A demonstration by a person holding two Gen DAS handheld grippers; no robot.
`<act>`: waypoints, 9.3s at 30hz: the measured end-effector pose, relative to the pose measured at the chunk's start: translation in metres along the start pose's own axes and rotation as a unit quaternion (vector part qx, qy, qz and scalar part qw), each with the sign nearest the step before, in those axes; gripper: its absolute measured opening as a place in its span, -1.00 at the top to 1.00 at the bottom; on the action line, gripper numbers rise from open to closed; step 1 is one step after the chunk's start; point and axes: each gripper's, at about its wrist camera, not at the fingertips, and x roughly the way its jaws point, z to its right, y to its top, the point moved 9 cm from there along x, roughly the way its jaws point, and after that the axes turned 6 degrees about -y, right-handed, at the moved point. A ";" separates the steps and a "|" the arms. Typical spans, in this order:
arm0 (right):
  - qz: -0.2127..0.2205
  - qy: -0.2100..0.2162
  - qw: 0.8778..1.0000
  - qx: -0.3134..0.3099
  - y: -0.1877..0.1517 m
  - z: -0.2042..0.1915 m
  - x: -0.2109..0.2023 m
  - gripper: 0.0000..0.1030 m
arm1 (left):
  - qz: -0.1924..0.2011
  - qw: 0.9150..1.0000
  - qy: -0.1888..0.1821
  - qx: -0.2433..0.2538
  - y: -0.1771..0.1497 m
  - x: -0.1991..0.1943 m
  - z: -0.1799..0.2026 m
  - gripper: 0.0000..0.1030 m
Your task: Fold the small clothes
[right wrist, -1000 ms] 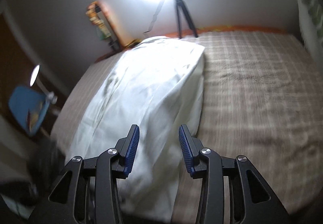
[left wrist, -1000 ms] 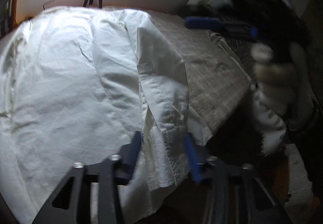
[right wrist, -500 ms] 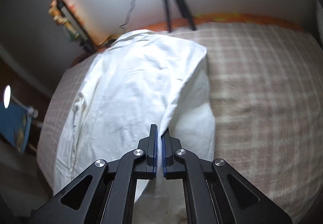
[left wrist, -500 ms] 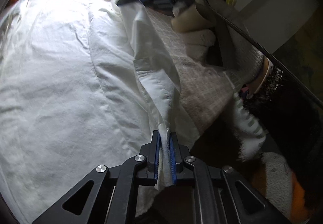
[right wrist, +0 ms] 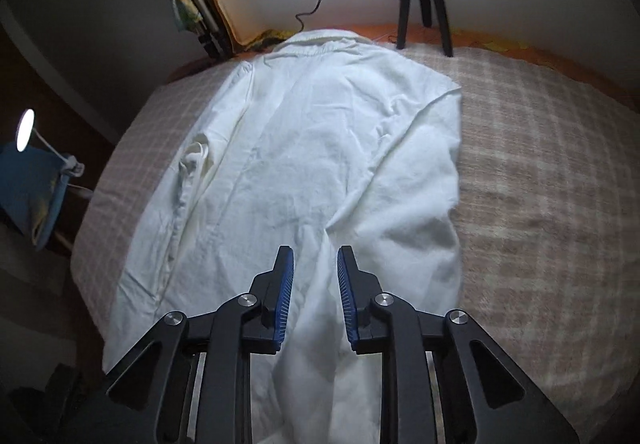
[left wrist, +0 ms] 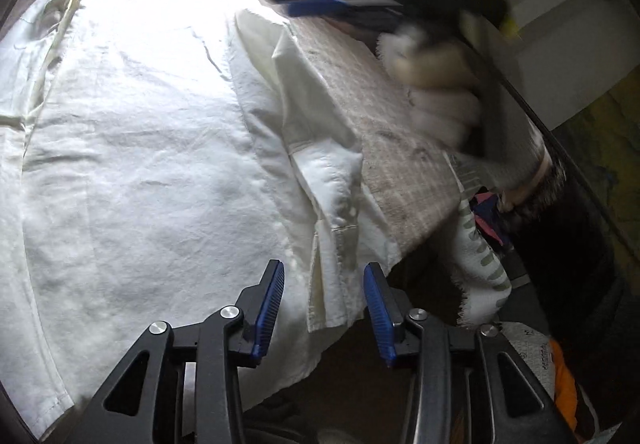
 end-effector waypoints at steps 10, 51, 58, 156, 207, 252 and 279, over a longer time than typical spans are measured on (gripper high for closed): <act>0.004 0.037 0.990 0.133 -0.153 0.026 -0.033 0.41 | -0.001 0.999 0.023 0.030 0.002 0.000 0.011 0.17; 0.035 -0.001 0.997 0.074 -0.117 -0.020 -0.017 0.88 | -0.007 0.999 -0.013 0.029 -0.031 -0.014 0.017 0.20; -0.027 0.090 0.995 0.031 -0.142 -0.074 -0.006 0.82 | 0.033 0.999 0.000 0.019 -0.024 -0.033 0.004 0.20; -0.003 0.068 0.994 0.081 0.000 0.071 0.076 0.18 | 0.052 0.993 0.064 0.079 -0.030 0.096 0.041 0.96; 0.040 0.003 0.999 0.029 -0.028 -0.037 -0.008 0.43 | 0.114 0.989 0.046 -0.080 -0.068 -0.033 -0.048 0.19; 0.016 -0.063 0.997 -0.029 -0.132 -0.082 0.040 0.44 | 0.030 0.975 0.180 0.130 -0.018 -0.095 -0.176 0.74; -0.041 0.116 0.984 0.129 -0.259 -0.066 -0.010 0.43 | 0.075 0.993 0.033 -0.090 -0.121 -0.126 -0.147 -0.16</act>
